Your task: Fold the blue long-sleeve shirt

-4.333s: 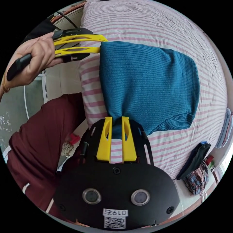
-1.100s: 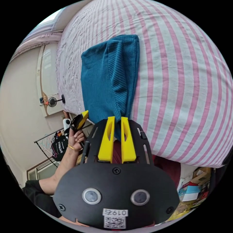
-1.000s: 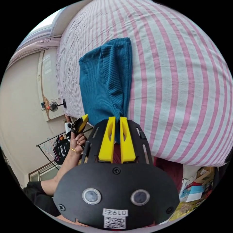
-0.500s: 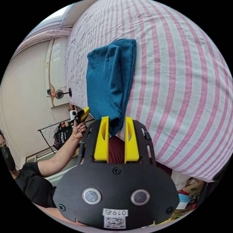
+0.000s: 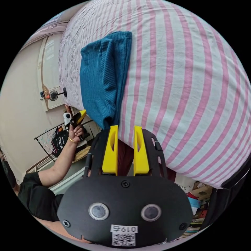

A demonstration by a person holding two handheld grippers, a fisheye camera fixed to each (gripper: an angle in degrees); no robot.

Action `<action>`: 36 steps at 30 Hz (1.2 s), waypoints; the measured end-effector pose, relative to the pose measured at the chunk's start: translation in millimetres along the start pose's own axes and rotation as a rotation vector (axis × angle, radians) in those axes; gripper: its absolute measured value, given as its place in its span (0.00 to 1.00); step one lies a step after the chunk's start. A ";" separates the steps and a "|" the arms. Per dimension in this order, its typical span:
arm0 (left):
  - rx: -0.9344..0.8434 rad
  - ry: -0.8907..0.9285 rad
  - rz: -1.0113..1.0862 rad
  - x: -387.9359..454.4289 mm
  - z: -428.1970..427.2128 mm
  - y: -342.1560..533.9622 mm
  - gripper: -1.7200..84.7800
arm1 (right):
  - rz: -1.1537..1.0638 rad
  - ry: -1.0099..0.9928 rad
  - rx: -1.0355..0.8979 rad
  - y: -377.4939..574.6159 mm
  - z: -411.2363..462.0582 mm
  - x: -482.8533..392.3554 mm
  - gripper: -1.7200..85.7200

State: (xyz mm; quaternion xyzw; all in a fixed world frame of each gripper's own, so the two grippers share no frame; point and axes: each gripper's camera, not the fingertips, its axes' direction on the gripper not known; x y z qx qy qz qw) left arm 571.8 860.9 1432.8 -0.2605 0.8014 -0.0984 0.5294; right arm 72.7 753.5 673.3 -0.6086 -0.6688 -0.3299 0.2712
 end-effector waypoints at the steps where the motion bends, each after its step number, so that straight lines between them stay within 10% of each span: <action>1: -0.004 -0.005 0.002 2.7 -2.4 -1.2 0.03 | -0.008 -0.006 0.036 -1.2 -9.5 -0.8 0.13; 17: -0.048 0.044 0.039 13.5 6.4 -18.9 0.03 | -0.043 0.070 0.098 -44.4 -17.5 -34.6 0.03; 28: -0.072 0.081 0.020 9.2 -5.6 -29.8 0.03 | -0.089 -0.030 0.036 -42.5 -42.4 -23.3 0.14; 36: -0.078 0.108 0.016 8.0 -13.2 -33.8 0.03 | -0.045 0.004 0.314 -68.4 -86.5 -40.3 0.14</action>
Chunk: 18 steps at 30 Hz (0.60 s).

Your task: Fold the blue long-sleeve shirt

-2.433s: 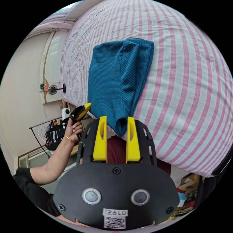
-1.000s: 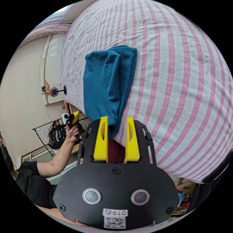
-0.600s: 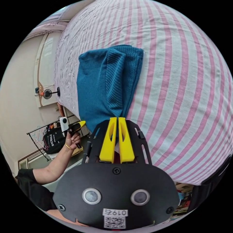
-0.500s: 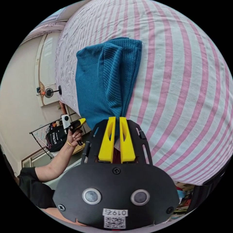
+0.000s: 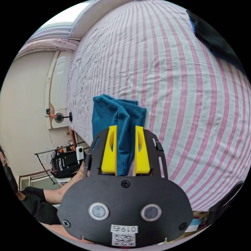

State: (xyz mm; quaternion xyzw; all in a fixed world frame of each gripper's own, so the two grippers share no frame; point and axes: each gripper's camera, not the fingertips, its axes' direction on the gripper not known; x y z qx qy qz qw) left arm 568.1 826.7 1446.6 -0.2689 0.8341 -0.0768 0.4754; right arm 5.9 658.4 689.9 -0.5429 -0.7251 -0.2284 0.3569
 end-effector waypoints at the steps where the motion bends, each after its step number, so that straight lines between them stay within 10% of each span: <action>1: -0.001 0.001 0.001 0.2 -0.9 -0.2 0.03 | 0.007 0.022 -0.015 -5.1 3.9 -3.7 0.14; 18: 0.006 0.084 -0.055 -7.1 -12.6 12.5 0.03 | 0.026 0.194 -0.061 -11.1 17.8 -18.3 0.08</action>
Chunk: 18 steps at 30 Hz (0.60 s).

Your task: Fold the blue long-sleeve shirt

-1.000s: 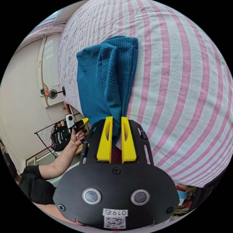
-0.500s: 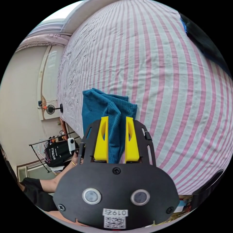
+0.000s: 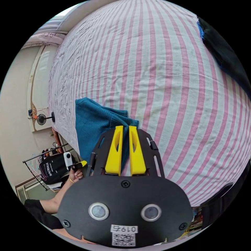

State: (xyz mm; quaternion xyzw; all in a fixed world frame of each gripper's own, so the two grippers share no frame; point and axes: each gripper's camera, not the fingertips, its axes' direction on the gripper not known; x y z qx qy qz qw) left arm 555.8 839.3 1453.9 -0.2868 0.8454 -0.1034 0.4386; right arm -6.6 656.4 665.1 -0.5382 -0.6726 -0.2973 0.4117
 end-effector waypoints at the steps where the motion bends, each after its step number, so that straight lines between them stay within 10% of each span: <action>1: -0.002 0.008 -0.002 -0.5 -1.2 2.4 0.03 | -0.018 -0.009 -0.013 1.0 -1.1 -0.1 0.09; 18: 0.140 0.017 0.039 18.2 -29.8 62.4 0.03 | -0.161 -0.052 0.010 96.9 0.0 -24.1 0.09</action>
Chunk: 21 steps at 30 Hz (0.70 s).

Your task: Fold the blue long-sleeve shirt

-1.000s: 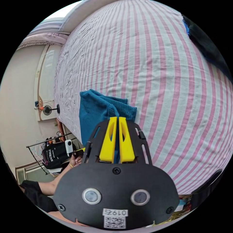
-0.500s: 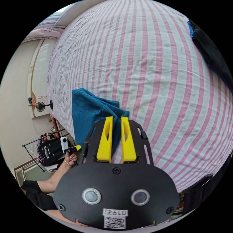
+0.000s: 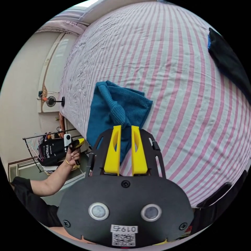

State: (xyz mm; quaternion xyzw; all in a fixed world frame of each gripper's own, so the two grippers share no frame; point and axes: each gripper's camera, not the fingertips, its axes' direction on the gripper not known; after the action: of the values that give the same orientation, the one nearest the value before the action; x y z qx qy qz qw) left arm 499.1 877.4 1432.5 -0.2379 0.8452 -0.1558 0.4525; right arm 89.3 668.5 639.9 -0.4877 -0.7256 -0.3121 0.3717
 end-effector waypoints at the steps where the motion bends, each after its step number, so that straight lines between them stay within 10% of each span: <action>1: 0.003 -0.028 -0.017 -2.0 -0.6 4.0 0.03 | 0.009 -0.030 0.004 7.8 4.8 0.4 0.08; 21: 0.005 -0.096 -0.058 -5.0 -3.3 103.4 0.03 | 0.013 0.207 -0.052 32.1 83.1 -25.6 0.01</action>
State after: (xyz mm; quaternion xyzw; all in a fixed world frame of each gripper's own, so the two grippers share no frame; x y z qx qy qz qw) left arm 471.7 966.9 1388.2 -0.2685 0.8149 -0.1594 0.4884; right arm 106.3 734.6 577.2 -0.4669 -0.6719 -0.3772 0.4339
